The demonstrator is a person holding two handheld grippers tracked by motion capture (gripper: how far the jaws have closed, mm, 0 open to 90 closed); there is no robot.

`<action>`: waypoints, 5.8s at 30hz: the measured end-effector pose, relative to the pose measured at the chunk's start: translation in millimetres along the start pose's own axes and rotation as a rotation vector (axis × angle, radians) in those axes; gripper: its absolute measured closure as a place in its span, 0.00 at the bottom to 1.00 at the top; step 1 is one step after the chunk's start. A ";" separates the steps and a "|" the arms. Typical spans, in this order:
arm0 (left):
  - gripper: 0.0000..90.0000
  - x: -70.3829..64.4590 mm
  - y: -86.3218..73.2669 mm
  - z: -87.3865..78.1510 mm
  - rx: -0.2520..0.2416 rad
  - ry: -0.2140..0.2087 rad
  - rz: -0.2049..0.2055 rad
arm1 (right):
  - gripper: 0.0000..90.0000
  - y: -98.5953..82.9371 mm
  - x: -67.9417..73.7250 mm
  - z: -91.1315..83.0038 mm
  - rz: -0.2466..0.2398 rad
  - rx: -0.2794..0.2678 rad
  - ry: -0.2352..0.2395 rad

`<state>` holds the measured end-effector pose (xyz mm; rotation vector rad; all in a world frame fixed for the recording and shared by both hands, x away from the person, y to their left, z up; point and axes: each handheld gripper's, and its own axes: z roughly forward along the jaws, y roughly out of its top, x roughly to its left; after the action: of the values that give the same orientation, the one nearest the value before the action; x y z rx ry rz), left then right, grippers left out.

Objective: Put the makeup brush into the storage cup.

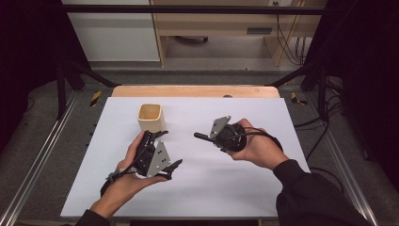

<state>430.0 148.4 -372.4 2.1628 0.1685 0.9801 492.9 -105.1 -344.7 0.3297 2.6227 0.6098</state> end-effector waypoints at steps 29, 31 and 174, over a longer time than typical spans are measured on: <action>0.14 -10.6 25.0 36.6 0.062 0.164 0.228 | 0.82 21.7 1.9 -11.2 -0.081 0.019 0.000; 0.15 -11.5 26.9 40.0 0.056 0.083 0.231 | 0.82 22.8 3.3 -10.4 -0.078 0.023 0.004; 0.82 -60.2 13.7 69.9 0.097 0.205 0.547 | 0.82 40.7 9.2 20.4 -0.028 0.092 0.150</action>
<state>434.0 74.5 -429.2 2.2402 -0.3023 1.5273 499.4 -59.1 -345.6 0.2841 2.8003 0.5239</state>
